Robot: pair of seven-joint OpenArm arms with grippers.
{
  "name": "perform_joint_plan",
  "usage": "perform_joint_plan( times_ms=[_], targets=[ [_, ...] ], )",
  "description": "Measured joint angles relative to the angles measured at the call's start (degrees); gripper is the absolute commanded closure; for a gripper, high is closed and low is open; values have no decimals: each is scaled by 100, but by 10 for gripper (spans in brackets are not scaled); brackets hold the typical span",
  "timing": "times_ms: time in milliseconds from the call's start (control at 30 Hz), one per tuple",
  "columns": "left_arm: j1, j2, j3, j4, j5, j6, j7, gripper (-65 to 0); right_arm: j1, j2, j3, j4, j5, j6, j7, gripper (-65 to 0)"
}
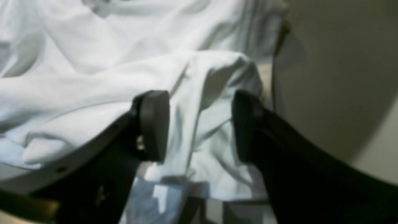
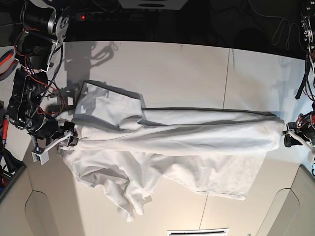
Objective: Layout the t-shirt on the table in an organized manner, then fold the t-shirt properly
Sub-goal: 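Lift the held edge with both grippers and fold it over the shirt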
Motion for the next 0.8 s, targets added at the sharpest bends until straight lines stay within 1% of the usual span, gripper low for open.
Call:
perform_joint_plan(
  times_ms=[67, 133, 167, 233, 333, 367, 400, 433, 500, 567, 600, 633, 700, 733, 767, 800],
  targets=[
    [0, 20, 2, 0, -13, 0, -17, -331, -7, -24, -2, 87, 192, 0, -138, -323],
    [0, 26, 2, 0, -11, 0, -26, -331, -7, -33, -4, 323, 402, 0, -448, -321],
    [2, 24, 0, 0, -7, 0, -24, -331, -7, -33, -4, 498, 507, -2, -570, -301],
    [2, 13, 0, 22, -31, -20, -20, -331, -4, -33, -9, 975, 525, -2, -870, -255],
    [0, 17, 0, 155, -118, -42, 13, -331, 9, -28, -9, 1799, 516, -20, -1353, -214],
    [0, 15, 2, 201, -133, -44, 35, -324, 9, -26, -9, 2061, 525, -20, -1414, -196],
    [-9, 13, 0, 234, -125, -85, 50, -297, 9, -33, -9, 2306, 538, -17, -1458, -163],
    [-11, 13, 0, 251, -199, -190, 59, -256, 11, -37, -9, 2509, 549, -11, -1467, -114],
    [-4, 55, -4, 291, -450, -555, 66, -137, 13, -114, -7, 2693, 590, -9, -1443, 0],
    [-13, 190, -7, 302, -529, -870, 59, -4, 4, -280, -7, 2645, 625, 2, -1443, 0],
    [-11, 295, -11, 302, -509, -994, 57, 0, -24, -378, -7, 2601, 623, 42, -1384, 0],
    [-11, 417, -9, 302, -522, -1034, 87, 0, -74, -483, -24, 2566, 610, 179, -1231, 0],
    [-9, 697, -4, 302, -361, -1038, 92, 0, -212, -656, -114, 2490, 608, 337, -896, 0],
    [-9, 807, 2, 302, -188, -1047, 87, 0, -267, -706, -170, 2396, 481, 354, -758, 0],
    [-7, 896, 2, 302, 15, -1029, 90, 0, -306, -737, -240, 2251, 223, 363, -662, 0],
    [2, 955, 2, 302, 201, -916, 92, 0, -343, -737, -313, 2063, -61, 369, -551, 0]
  ],
)
